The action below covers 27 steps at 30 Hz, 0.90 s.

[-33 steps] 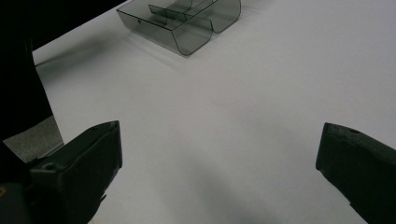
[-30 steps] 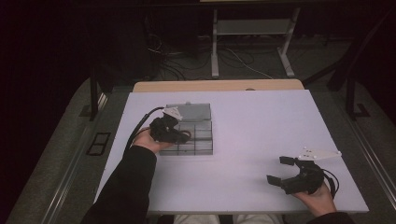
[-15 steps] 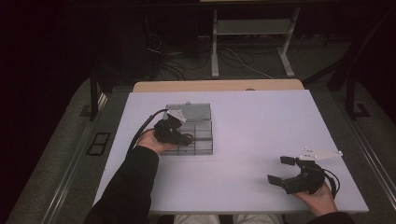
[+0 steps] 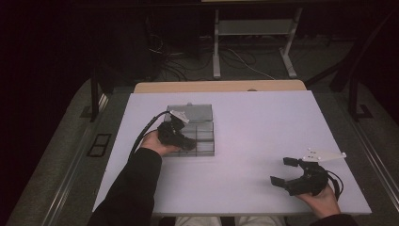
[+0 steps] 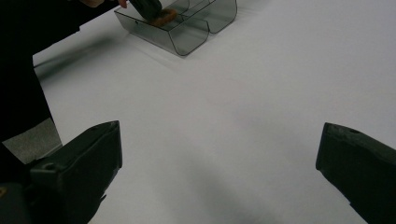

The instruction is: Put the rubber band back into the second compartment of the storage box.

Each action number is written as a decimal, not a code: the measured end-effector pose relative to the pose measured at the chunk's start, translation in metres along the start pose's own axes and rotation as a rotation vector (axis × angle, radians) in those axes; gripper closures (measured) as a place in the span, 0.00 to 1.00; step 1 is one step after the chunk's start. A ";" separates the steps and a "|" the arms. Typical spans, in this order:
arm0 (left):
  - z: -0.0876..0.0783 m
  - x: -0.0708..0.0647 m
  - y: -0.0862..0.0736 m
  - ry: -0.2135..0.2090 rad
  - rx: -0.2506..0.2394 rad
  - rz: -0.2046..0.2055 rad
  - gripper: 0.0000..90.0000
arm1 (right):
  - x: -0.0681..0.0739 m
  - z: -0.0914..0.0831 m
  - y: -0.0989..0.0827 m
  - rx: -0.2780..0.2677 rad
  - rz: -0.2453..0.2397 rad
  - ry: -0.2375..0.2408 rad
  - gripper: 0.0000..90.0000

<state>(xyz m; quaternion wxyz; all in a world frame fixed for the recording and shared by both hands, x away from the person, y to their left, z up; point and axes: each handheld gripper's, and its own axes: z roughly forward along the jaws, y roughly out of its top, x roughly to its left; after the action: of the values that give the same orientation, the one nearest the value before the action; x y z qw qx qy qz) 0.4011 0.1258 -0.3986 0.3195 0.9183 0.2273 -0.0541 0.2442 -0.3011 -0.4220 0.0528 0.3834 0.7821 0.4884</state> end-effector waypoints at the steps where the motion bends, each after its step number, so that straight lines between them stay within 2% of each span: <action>1: -0.002 0.000 0.000 0.002 -0.005 -0.004 0.78 | 0.000 0.000 0.000 0.001 0.000 0.000 0.00; 4: -0.007 -0.002 0.000 0.027 -0.022 -0.006 0.73 | 0.000 0.000 0.000 0.001 0.000 -0.001 0.00; 7: -0.013 -0.005 0.000 0.054 -0.038 -0.014 0.61 | 0.000 0.000 0.000 0.001 -0.002 0.001 0.00; 8: -0.016 -0.006 0.000 0.054 -0.054 -0.012 0.56 | 0.000 0.000 0.000 -0.007 -0.001 0.001 0.00; 9: -0.019 -0.007 0.000 0.050 -0.067 -0.016 0.56 | 0.000 0.000 0.000 -0.007 -0.001 0.001 0.00; 12: -0.025 -0.010 0.000 0.047 -0.102 -0.019 0.46 | 0.000 0.000 0.000 -0.009 0.001 0.001 0.00; 15: -0.030 -0.016 0.001 0.060 -0.111 -0.033 0.37 | 0.000 0.000 0.000 -0.011 0.000 0.001 0.00; 21: -0.038 -0.029 -0.002 0.139 -0.137 -0.028 0.19 | 0.000 -0.001 0.000 -0.012 0.001 0.000 0.00; 27: -0.046 -0.038 -0.012 0.145 -0.180 -0.064 0.04 | 0.001 -0.001 -0.001 -0.011 0.002 -0.001 0.00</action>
<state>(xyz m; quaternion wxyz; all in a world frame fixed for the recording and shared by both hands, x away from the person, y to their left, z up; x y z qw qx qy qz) 0.3593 0.1480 -0.3596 0.3814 0.8797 0.2830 0.0228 0.2427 -0.3014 -0.4215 0.0550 0.3840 0.7790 0.4927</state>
